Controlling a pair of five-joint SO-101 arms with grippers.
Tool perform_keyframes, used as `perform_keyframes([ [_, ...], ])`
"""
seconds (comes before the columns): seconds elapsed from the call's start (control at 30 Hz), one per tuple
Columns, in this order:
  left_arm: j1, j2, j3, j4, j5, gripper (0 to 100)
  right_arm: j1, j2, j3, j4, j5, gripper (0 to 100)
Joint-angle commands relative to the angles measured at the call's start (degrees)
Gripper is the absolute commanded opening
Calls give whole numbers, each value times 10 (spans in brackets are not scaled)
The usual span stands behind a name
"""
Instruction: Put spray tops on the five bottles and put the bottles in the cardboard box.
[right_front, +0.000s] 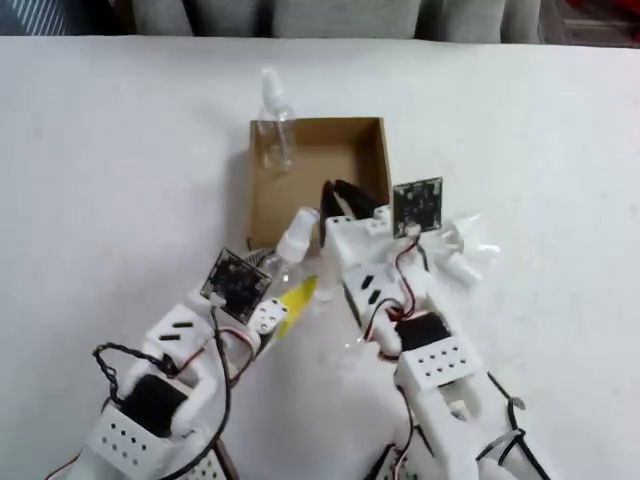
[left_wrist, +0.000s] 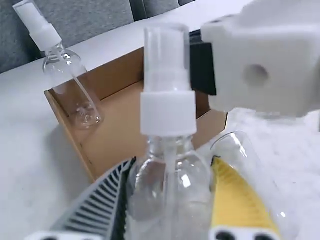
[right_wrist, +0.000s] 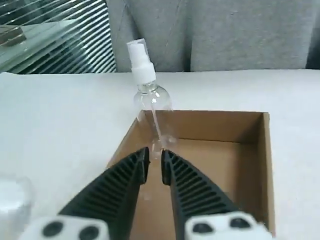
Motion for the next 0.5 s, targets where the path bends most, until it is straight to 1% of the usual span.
perform_keyframes([
  [0.0,-30,-9,-4,-35,-4,22,33,-15,-8,29,0,17],
  [0.07,-45,-9,-4,-55,-2,22,39,-19,-9,59,-1,17],
  [0.17,-73,-9,-4,-94,4,22,27,-33,-10,113,-1,17],
  [0.33,-134,-6,-6,-168,88,22,-7,-130,-10,225,-4,17],
  [0.47,-144,-5,-10,-195,105,22,-44,-218,-4,295,-4,17],
])
